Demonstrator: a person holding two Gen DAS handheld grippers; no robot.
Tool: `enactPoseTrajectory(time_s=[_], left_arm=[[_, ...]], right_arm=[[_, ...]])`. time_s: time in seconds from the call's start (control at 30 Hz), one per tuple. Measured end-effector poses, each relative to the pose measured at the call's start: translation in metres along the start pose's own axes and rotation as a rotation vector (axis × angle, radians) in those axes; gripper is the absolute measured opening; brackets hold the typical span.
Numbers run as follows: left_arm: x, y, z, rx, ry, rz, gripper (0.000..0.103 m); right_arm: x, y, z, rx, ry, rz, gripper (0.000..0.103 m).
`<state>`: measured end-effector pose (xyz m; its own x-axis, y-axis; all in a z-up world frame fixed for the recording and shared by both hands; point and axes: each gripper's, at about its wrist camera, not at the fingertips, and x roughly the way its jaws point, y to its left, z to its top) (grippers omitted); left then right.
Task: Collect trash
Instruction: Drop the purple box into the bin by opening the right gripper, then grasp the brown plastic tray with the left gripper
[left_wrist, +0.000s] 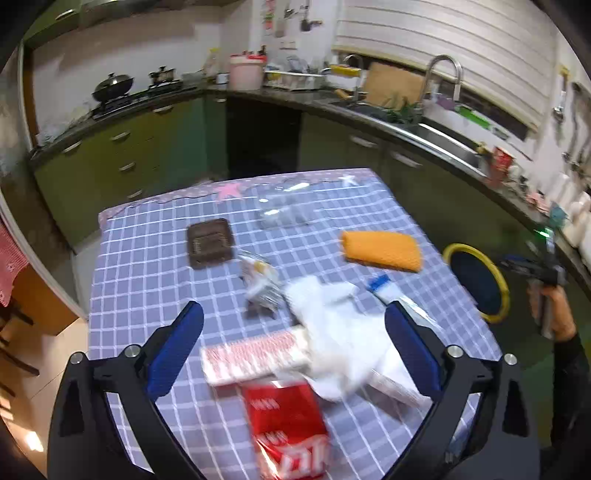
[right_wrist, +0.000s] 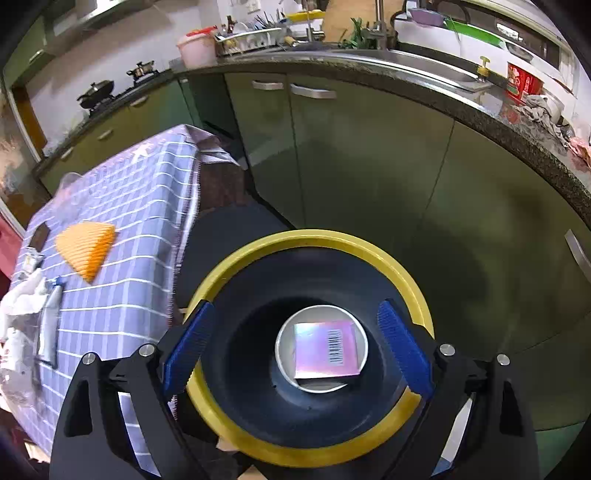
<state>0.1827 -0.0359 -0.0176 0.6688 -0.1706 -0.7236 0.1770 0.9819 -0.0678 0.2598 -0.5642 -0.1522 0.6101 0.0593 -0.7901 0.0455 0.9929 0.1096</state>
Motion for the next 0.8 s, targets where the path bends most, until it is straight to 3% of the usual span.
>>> enactPoseTrajectory(time_s=[0.2,0.4,0.63,0.8], left_arm=[[0.057,0.033,0.042,-0.062,0.060,0.054,0.095],[0.136,0.074,0.074,-0.218,0.174,0.083,0.095],[0.190,0.092,0.079,-0.275,0.251,0.157,0.095],[0.207,0.096,0.077,-0.285,0.286,0.182,0.095]], right_arm=[[-0.004,0.016,-0.004,-0.018,0.016,0.021,0.090],[0.004,0.022,-0.007,-0.024,0.044,0.049,0.090],[0.015,0.028,-0.009,-0.031,0.074,0.071,0.090],[0.021,0.033,-0.008,-0.045,0.084,0.084,0.090]])
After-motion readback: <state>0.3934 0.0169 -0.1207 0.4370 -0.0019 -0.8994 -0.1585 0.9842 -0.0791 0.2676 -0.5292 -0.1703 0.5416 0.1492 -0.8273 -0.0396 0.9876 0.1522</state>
